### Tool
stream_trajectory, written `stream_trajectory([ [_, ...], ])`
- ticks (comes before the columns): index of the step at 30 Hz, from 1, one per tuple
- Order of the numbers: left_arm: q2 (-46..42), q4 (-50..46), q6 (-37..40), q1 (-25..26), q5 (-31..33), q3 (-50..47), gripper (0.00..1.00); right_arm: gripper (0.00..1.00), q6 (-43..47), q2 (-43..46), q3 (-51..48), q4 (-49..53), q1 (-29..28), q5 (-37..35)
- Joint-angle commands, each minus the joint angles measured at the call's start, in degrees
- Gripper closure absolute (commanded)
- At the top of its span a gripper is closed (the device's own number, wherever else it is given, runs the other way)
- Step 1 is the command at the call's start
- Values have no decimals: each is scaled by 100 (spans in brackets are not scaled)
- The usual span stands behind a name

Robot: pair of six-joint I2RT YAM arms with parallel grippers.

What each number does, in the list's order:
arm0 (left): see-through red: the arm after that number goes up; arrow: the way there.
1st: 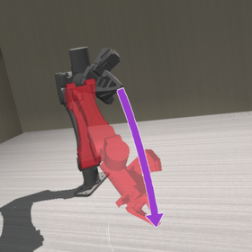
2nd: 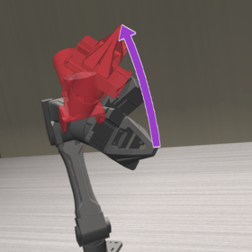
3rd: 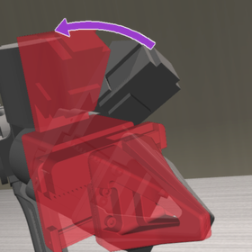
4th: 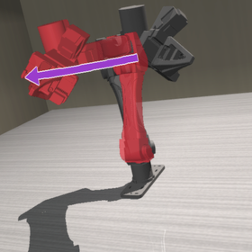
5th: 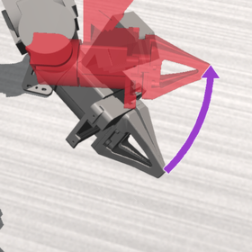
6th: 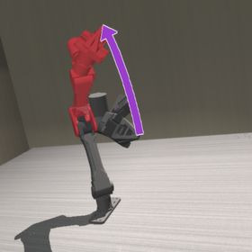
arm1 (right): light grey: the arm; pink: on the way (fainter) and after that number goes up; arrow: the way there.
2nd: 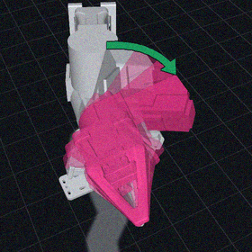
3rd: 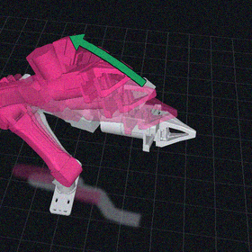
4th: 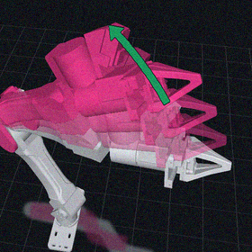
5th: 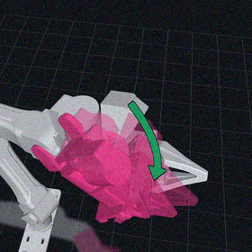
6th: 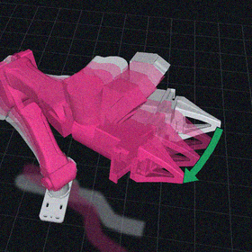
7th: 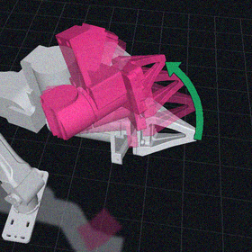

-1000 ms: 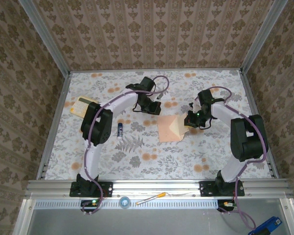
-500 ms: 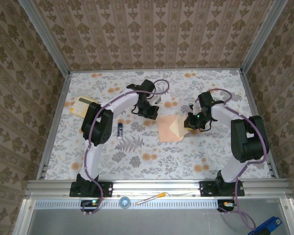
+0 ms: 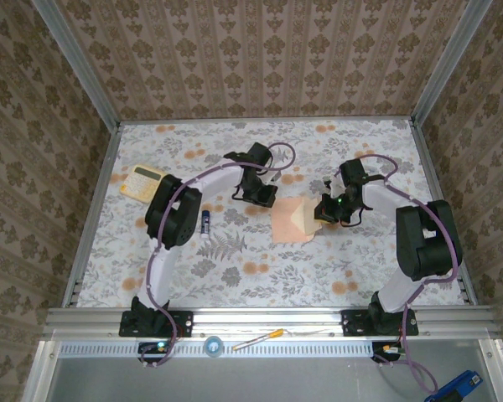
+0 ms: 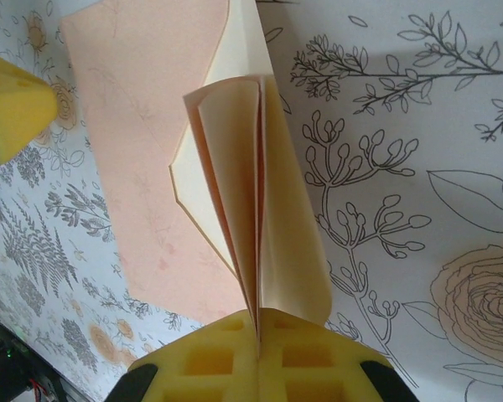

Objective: Place the letter into the envelope and seal it

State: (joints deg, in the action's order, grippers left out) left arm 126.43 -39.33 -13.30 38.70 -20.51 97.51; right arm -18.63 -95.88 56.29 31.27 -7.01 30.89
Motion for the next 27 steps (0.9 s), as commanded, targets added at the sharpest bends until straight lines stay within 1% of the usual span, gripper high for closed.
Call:
stream_trajectory([
  [1, 232, 153, -92, 41, 40, 83, 100, 100, -51, 8, -27, -16, 15, 144],
  [5, 406, 177, -94, 38, 91, 88, 100, 100, 1, -54, 6, 2, 15, 134],
  [12, 468, 278, -168, 40, 83, -51, 100, 100, 71, -139, -33, 47, 20, 4],
  [22, 393, 403, -300, 54, 73, -345, 100, 100, 45, -403, -83, -15, 33, -134],
  [27, 374, 426, -311, 68, 47, -409, 100, 100, -40, -623, -48, -262, 34, 51],
])
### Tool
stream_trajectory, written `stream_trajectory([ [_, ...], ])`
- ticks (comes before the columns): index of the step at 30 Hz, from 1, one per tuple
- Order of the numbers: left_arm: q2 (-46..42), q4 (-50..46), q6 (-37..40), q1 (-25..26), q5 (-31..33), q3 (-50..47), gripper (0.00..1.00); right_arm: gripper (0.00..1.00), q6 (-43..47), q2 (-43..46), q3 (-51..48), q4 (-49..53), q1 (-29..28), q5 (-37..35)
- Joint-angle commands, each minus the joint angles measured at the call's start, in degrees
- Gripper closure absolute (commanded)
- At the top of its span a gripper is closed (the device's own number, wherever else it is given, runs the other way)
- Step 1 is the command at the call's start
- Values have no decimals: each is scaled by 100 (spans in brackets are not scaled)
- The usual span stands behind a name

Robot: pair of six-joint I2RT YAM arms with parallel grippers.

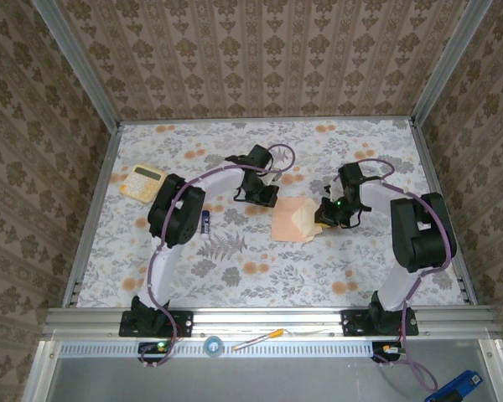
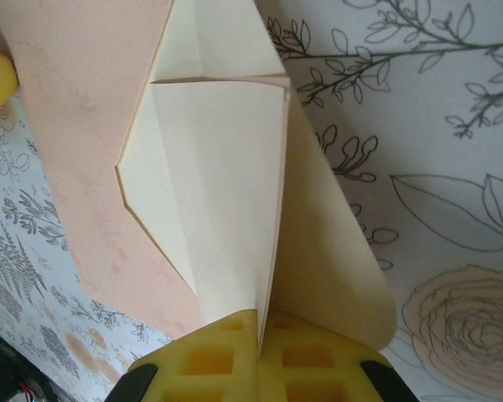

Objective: Place the letter into the envelope and seal it

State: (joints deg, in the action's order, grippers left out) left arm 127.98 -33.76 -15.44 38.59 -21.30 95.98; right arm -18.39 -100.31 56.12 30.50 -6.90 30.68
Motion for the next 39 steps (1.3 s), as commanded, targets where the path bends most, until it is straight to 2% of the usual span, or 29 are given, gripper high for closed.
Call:
stream_trajectory([
  [1, 218, -123, -106, 77, 126, -264, 100, 100, -77, -204, -22, -222, 22, 95],
  [10, 170, -61, -194, 90, 80, -263, 100, 100, -323, -204, 49, -349, 13, 192],
  [20, 166, -58, -161, 95, 86, -292, 100, 100, -276, 232, 402, 383, 22, -738],
  [29, 130, -174, -6, 89, 183, -302, 100, 100, -90, 144, 772, 746, 22, -1241],
  [39, 266, -507, 383, 92, 436, -48, 100, 100, 193, -15, 1202, 904, 22, -1267],
])
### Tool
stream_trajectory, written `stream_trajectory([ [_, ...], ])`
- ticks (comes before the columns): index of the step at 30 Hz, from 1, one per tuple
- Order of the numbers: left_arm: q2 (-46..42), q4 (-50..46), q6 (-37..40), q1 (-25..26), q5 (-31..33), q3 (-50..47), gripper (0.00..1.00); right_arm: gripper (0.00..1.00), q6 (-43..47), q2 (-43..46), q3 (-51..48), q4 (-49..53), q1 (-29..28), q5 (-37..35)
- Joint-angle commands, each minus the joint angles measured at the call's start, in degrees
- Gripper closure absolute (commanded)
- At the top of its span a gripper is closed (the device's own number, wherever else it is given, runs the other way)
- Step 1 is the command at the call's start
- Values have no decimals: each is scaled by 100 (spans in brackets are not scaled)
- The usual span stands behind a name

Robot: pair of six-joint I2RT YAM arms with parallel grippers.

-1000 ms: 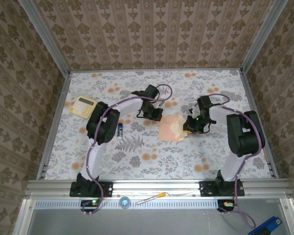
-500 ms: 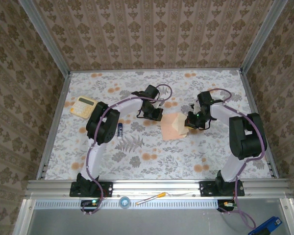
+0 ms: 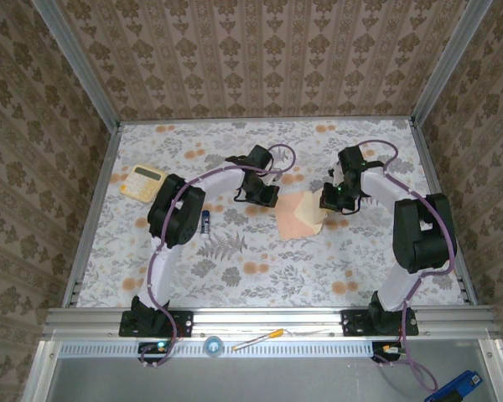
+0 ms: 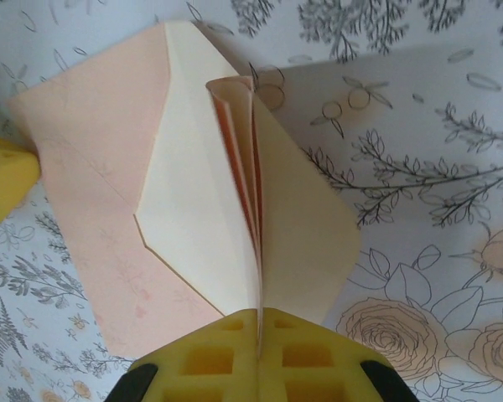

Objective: Place the letter into the envelope and seal it

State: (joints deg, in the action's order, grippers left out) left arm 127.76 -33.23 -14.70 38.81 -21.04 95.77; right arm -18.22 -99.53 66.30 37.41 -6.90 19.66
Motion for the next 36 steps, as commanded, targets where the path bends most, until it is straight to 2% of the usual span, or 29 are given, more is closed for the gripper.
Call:
stream_trajectory([
  [1, 301, -601, 342, 64, 448, 14, 100, 100, 195, -151, 214, 225, 22, -130],
  [19, 293, -553, -6, 96, 475, -13, 100, 100, -95, -252, -385, -447, -31, 556],
  [31, 240, -928, 462, 99, 1014, 44, 100, 100, -192, 276, -122, -72, -17, 674],
  [36, 196, -959, 518, 98, 1045, 15, 100, 100, -192, 196, -111, -36, -16, 747],
])
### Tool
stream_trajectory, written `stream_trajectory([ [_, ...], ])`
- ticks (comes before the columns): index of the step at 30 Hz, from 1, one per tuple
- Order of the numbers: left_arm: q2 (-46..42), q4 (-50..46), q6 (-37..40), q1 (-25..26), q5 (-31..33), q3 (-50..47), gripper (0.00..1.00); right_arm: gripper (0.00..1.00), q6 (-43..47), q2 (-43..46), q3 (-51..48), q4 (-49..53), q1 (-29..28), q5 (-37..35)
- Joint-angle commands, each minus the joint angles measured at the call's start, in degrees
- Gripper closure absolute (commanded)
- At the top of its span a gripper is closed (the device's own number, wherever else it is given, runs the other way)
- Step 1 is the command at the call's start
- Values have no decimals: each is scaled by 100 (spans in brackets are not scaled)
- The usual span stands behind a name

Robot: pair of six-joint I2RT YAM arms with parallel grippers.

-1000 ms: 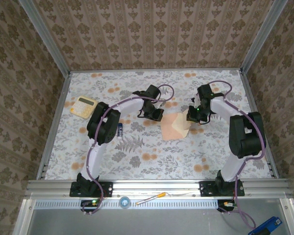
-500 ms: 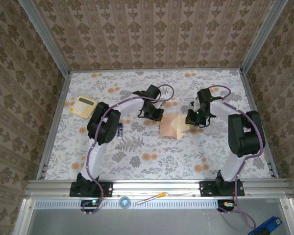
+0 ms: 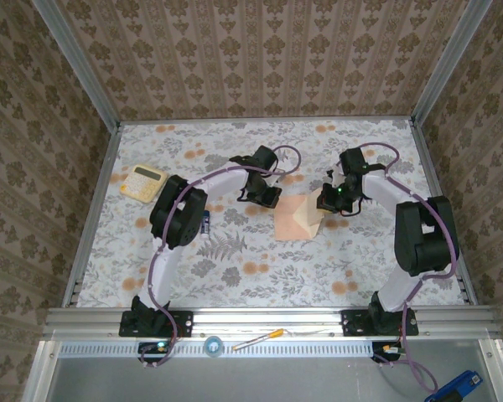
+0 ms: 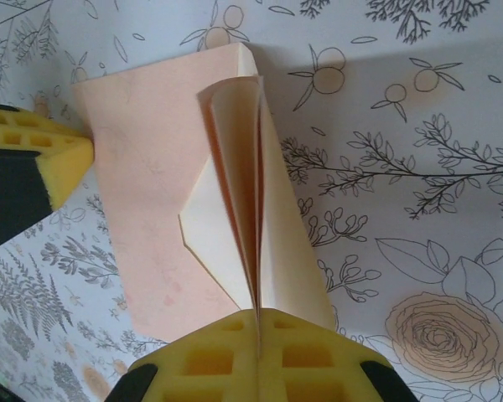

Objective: Place the letter into the envelope and seal it

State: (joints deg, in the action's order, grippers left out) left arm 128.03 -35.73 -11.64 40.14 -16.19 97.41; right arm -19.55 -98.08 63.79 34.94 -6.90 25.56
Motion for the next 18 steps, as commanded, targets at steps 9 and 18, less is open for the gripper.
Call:
stream_trajectory([
  [9, 175, -680, 176, -16, 520, -145, 100, 100, 45, -337, -71, 81, -18, 276],
  [18, 214, -663, 109, -4, 477, -144, 100, 100, 61, -700, -130, 13, -25, 519],
])
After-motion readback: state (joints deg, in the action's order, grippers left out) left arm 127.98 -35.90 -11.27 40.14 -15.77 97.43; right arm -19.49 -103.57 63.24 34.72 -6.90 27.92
